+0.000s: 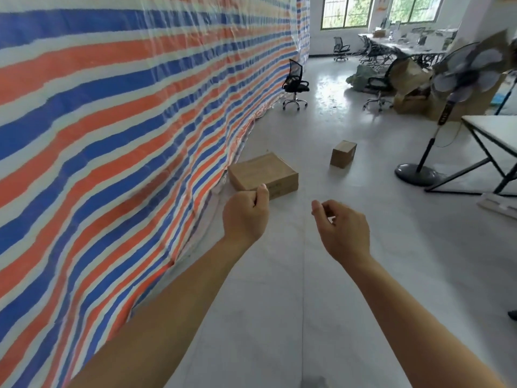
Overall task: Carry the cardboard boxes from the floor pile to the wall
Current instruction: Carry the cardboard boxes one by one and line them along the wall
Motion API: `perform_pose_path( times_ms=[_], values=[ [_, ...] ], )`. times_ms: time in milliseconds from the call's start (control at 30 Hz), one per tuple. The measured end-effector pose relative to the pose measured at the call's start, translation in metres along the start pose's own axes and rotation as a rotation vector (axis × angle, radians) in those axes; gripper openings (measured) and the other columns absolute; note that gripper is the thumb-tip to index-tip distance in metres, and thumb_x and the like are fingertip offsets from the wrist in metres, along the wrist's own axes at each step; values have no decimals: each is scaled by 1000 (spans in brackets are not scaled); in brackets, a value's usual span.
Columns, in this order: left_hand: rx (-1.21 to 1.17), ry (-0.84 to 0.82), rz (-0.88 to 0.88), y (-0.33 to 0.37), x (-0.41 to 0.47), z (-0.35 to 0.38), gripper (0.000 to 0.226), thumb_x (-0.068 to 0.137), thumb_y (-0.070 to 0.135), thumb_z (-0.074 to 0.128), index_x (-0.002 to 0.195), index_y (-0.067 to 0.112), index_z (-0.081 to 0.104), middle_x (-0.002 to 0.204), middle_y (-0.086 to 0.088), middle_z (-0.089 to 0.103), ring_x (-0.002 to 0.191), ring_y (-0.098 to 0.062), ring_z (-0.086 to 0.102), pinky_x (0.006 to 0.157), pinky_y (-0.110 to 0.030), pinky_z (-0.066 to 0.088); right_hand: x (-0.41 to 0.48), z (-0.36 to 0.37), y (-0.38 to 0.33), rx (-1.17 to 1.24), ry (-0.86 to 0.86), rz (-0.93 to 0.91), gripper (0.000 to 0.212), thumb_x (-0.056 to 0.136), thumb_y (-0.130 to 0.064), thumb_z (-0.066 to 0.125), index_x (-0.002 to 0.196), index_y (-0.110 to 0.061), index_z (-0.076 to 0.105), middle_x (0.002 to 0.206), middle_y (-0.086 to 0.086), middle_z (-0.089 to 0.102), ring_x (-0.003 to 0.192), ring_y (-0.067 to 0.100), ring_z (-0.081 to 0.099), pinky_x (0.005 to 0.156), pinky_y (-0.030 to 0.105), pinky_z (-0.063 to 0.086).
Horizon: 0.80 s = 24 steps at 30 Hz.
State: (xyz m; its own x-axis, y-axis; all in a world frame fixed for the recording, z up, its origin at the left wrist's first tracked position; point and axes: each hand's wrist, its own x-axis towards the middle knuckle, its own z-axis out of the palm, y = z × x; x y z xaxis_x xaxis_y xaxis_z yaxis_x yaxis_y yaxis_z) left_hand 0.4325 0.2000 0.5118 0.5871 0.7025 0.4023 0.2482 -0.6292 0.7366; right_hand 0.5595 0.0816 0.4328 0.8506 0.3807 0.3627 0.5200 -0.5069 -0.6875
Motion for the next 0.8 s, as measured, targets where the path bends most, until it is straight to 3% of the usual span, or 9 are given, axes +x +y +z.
perform_pose_path(
  times_ms=[100,167,267,433,533,600,667,733,800],
  values=[
    [-15,56,16,-5,66,73,27,103,23,49,77,17,47,60,15,31,54,5,31,56,-2,37,80,17,38,28,23,-5,37,101,-44,51,86,-19,73,80,-11,69,71,13,61,61,27,40],
    [-18,66,20,-1,110,109,30,104,24,49,75,16,47,59,12,35,53,6,33,54,-5,38,136,27,56,45,24,-15,38,101,-44,51,85,-18,73,80,-9,70,70,14,62,62,28,42],
    [2,48,25,3,179,155,35,104,26,48,70,19,45,61,6,41,53,5,33,58,5,34,222,41,73,55,9,-19,38,101,-44,52,84,-17,72,81,-7,71,72,16,63,64,31,48],
    [16,98,-15,-9,274,203,35,102,21,53,69,19,40,60,15,29,54,5,30,59,8,32,330,79,94,47,-72,-25,39,100,-45,51,81,-17,71,78,-8,70,71,15,63,65,32,50],
    [20,170,29,-26,334,243,49,95,8,64,61,26,33,60,23,21,52,10,23,54,12,23,394,114,112,34,-109,-46,37,100,-44,52,79,-18,68,73,-10,67,67,13,61,61,29,46],
    [-33,198,51,-48,372,271,35,87,0,71,67,18,48,62,28,18,49,13,20,53,15,17,438,143,125,39,-122,-48,34,101,-43,53,76,-23,64,70,-13,63,65,11,59,58,26,40],
    [-52,166,18,-70,416,303,23,89,3,70,73,12,57,55,22,24,49,11,24,55,12,26,481,174,136,32,-142,-40,34,101,-43,52,74,-25,62,67,-11,62,63,11,57,56,26,36],
    [-129,81,17,-89,470,331,27,76,-2,80,65,9,58,51,12,33,45,12,17,41,4,29,536,212,146,4,-183,-48,36,101,-45,51,74,-23,64,69,-9,65,62,12,56,54,23,34],
    [-148,180,8,-113,529,358,31,65,-5,85,58,3,56,49,4,36,39,10,11,27,-6,23,584,238,153,-40,-201,-64,38,101,-46,50,79,-21,68,73,-8,66,64,13,56,54,18,33]
  ],
)
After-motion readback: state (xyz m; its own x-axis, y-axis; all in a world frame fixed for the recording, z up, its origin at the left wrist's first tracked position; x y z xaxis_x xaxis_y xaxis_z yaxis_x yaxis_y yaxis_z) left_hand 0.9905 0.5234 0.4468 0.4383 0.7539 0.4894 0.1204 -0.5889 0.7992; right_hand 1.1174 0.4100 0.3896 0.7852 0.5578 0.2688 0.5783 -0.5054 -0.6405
